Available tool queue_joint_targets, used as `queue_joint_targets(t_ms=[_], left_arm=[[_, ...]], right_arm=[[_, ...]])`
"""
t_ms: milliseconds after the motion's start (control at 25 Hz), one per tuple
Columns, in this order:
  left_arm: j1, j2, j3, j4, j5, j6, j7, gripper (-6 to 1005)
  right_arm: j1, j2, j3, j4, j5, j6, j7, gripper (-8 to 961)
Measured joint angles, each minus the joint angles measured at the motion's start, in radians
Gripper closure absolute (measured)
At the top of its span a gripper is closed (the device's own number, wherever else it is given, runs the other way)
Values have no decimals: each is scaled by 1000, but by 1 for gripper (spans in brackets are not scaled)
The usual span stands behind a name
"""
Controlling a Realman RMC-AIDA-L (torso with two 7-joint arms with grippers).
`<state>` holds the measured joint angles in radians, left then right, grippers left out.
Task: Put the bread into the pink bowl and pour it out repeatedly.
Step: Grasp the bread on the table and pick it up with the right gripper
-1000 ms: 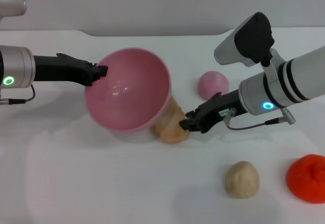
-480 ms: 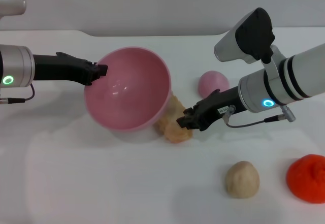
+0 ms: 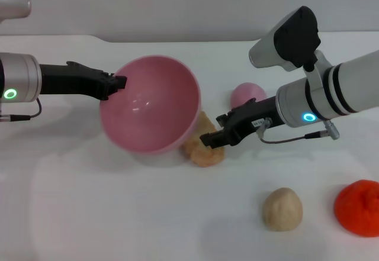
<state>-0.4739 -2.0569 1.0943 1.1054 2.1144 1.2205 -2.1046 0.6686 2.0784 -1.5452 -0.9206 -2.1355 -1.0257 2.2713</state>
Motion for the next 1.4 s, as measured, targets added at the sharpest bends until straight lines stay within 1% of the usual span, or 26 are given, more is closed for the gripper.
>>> queue_joint_targets(t_ms=[120,200,360,720,1080,1400], left_arm=[[0,0,6,1,-6,1,0,956],[0,0,8,1,-6,1,0,956],[0,0,15,1,-7,1,-4,956],[8,0,23,1,-8,0,-7,957],[8,0,30,1,-8,0,-7,957],[12,0,30,1,-8,1,-8,956]], right_arm=[[0,2,-20,-1,3,16,0,413],[0,3,-39,-3,12,27,2,322],[1,3,-56,5,34,40,2,322],[-22,0,-53,13,36,81,3,323],[-23,3,-62,32,52,90,4,324],[-18,1,-58,66,53,100,4,325]])
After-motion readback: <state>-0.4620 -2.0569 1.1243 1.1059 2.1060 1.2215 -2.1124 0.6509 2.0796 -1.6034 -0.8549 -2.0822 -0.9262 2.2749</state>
